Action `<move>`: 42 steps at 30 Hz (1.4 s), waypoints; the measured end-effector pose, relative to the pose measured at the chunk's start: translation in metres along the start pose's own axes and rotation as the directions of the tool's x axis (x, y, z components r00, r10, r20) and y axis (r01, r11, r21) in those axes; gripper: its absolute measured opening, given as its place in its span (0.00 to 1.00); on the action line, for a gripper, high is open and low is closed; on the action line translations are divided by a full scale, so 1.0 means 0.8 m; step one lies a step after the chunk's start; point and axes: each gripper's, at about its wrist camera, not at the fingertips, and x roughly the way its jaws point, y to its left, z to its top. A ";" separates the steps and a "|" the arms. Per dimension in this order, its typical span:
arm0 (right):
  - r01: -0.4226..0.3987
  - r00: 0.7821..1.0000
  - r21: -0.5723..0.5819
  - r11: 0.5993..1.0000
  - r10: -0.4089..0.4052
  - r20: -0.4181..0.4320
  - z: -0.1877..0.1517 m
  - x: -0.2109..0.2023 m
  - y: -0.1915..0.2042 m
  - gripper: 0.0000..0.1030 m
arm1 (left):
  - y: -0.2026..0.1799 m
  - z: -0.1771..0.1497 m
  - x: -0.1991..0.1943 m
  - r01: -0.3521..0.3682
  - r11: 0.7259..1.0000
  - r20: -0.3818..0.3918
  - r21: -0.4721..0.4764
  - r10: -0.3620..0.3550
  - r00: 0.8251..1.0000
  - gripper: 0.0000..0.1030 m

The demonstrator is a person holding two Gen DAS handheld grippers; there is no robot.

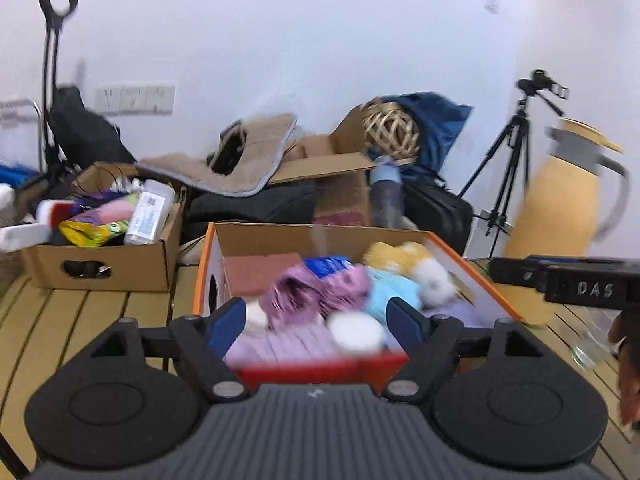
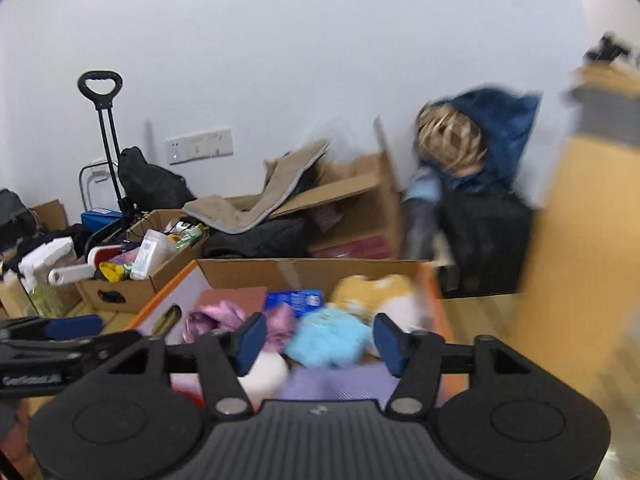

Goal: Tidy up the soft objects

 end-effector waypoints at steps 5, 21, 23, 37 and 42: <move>0.076 0.994 -0.054 0.996 -0.072 0.077 -0.067 -0.144 -0.006 0.71 | -0.049 -0.061 -0.131 -0.028 0.999 0.100 -0.028 0.031 0.994 0.87; 0.057 0.991 -0.034 0.998 -0.053 0.119 -0.337 -0.432 0.025 0.86 | -0.174 -0.273 -0.394 -0.096 0.995 0.140 0.028 0.091 0.986 1.00; 0.055 0.993 -0.059 0.997 -0.048 0.109 -0.350 -0.448 0.036 0.86 | -0.178 -0.287 -0.406 -0.093 0.995 0.128 0.018 0.090 0.988 1.00; 0.053 0.984 -0.082 0.995 -0.038 0.173 -0.386 -0.521 0.060 0.87 | -0.196 -0.326 -0.482 -0.092 0.996 0.187 0.017 0.088 0.978 1.00; 0.045 0.976 -0.088 0.995 -0.025 0.215 -0.389 -0.545 0.063 0.94 | -0.201 -0.325 -0.503 -0.087 0.996 0.213 0.024 0.080 0.974 1.00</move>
